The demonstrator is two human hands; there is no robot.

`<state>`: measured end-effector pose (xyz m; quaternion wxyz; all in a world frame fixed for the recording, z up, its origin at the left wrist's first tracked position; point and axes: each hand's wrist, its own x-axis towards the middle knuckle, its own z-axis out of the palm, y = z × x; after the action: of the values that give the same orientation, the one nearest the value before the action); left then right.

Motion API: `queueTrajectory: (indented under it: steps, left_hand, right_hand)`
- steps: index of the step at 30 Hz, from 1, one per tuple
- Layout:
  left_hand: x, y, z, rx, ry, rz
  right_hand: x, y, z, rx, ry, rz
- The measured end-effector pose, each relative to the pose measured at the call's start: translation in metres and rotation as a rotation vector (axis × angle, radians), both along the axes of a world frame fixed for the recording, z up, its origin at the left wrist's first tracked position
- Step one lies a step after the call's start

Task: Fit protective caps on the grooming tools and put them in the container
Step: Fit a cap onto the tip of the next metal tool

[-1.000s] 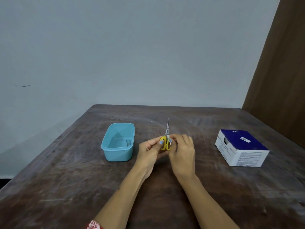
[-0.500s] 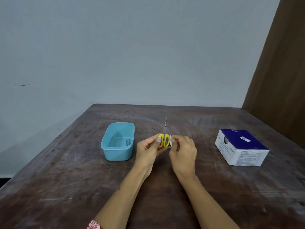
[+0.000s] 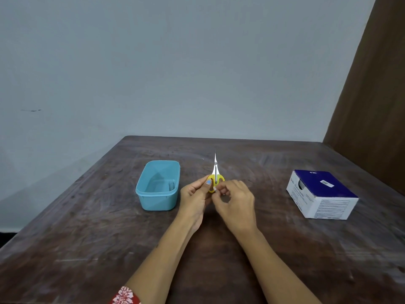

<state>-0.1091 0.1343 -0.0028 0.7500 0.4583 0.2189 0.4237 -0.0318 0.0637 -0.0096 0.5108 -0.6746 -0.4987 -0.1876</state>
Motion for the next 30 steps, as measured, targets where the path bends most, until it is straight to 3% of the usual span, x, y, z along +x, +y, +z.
queueTrajectory:
  steps: [5,12,18,24,30]
  left_hand:
    - [0.0,-0.003,0.001,-0.018,-0.008,-0.098]
    - [-0.002,0.0,0.003,-0.025,-0.008,-0.016]
    - [0.001,-0.007,0.001,0.015,0.025,-0.116]
    - [-0.001,-0.003,0.004,-0.003,0.02,-0.055]
    - [0.0,-0.013,0.001,0.123,0.147,-0.249]
  right_hand:
    - [0.004,0.002,0.0,0.084,-0.054,-0.075]
    - [-0.001,0.002,-0.002,-0.044,-0.086,-0.015]
    - [0.003,0.001,0.0,0.081,-0.046,-0.071]
    - [0.0,0.001,-0.001,-0.009,-0.049,-0.025]
    - [0.007,0.0,0.002,0.169,0.043,-0.164]
